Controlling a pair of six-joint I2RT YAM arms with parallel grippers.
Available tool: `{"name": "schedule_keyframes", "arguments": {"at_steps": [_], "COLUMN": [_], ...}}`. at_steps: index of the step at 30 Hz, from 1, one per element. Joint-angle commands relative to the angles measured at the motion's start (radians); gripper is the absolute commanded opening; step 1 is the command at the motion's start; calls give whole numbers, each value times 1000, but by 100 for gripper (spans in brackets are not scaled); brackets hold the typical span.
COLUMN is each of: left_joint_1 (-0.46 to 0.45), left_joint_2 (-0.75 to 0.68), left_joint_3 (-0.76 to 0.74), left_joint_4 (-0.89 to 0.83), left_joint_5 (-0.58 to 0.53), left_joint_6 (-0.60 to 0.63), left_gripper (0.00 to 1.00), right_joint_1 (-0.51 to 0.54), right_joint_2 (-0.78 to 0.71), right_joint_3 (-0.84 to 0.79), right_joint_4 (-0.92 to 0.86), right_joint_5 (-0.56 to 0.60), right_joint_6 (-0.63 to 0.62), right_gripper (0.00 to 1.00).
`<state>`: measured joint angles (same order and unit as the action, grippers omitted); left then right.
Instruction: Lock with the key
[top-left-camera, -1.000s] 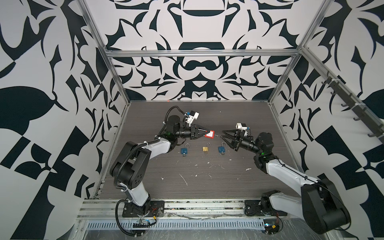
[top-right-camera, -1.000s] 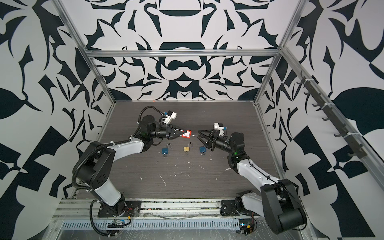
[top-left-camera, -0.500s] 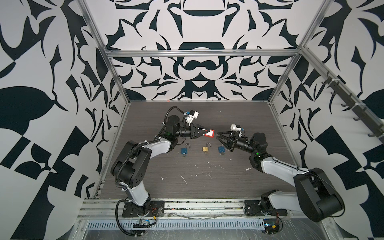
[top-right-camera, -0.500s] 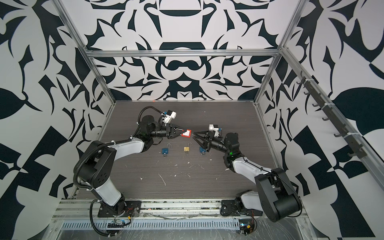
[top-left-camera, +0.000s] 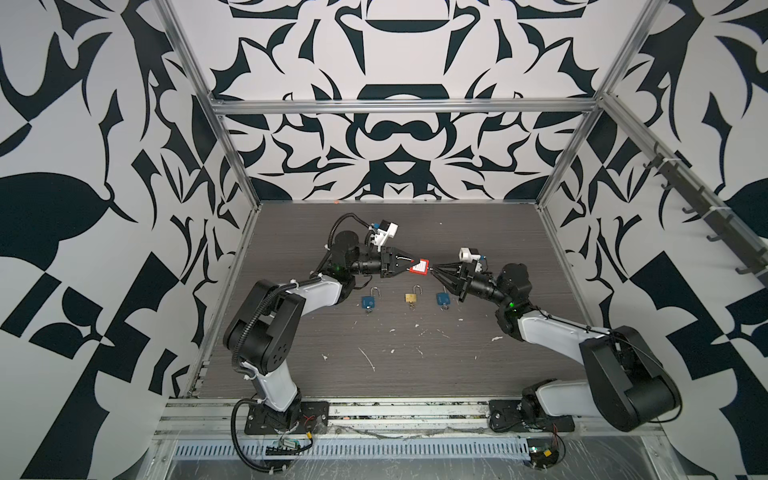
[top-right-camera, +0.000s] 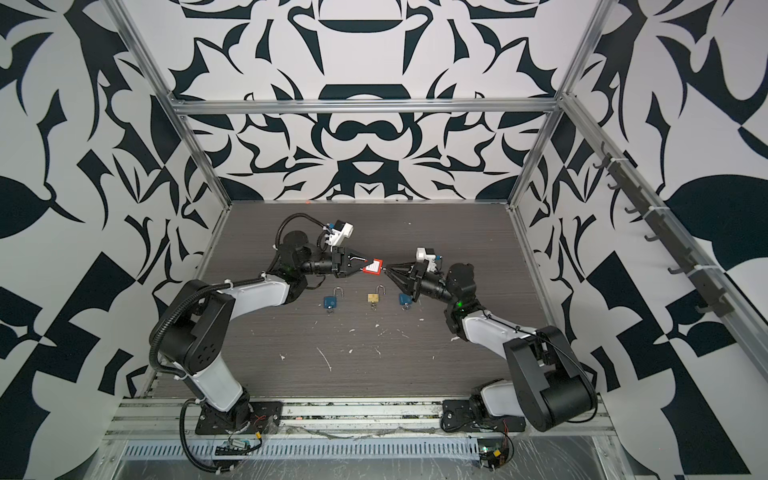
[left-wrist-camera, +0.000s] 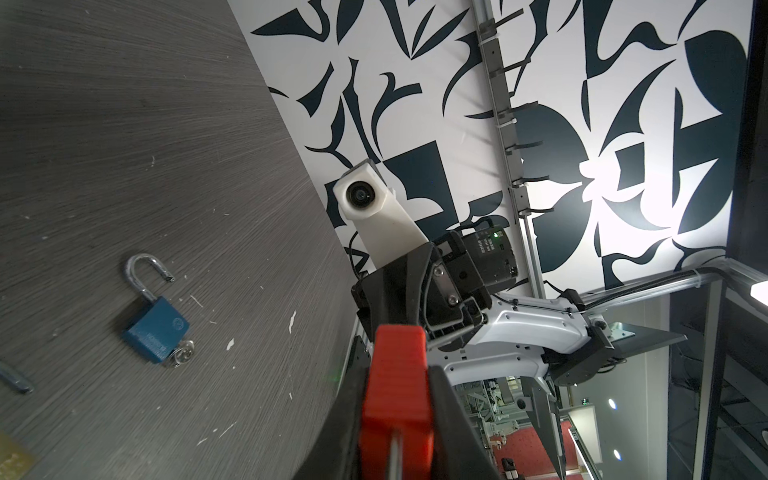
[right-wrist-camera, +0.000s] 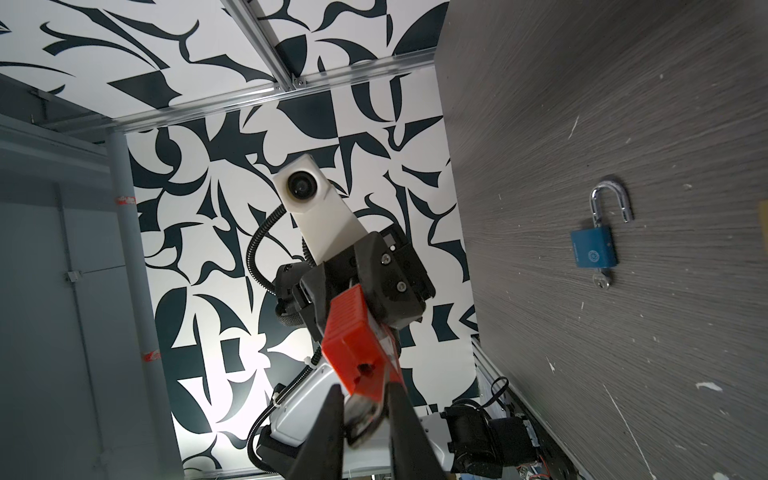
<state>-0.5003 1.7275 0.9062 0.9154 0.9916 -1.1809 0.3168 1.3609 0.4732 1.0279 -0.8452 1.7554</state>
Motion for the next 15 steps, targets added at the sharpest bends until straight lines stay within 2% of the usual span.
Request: {"name": "schedule_keyframes", "arguments": {"at_steps": [1, 5, 8, 15], "left_joint_1": [-3, -2, -3, -2], "left_joint_2": [9, 11, 9, 3], "left_joint_3": [26, 31, 31, 45], "left_joint_4": [53, 47, 43, -27], "left_joint_5": [32, 42, 47, 50], "left_joint_6": [-19, -27, -41, -59], "left_gripper": [0, 0, 0, 0], "right_joint_1": [5, 5, 5, 5], "right_joint_2": [2, 6, -4, -106], "right_joint_3": [35, 34, 36, 71], "right_joint_4": [81, 90, 56, -217], "right_joint_5": [-11, -18, -33, -73], "right_joint_6": [0, -9, -63, -351], "right_gripper": [18, 15, 13, 13]}}
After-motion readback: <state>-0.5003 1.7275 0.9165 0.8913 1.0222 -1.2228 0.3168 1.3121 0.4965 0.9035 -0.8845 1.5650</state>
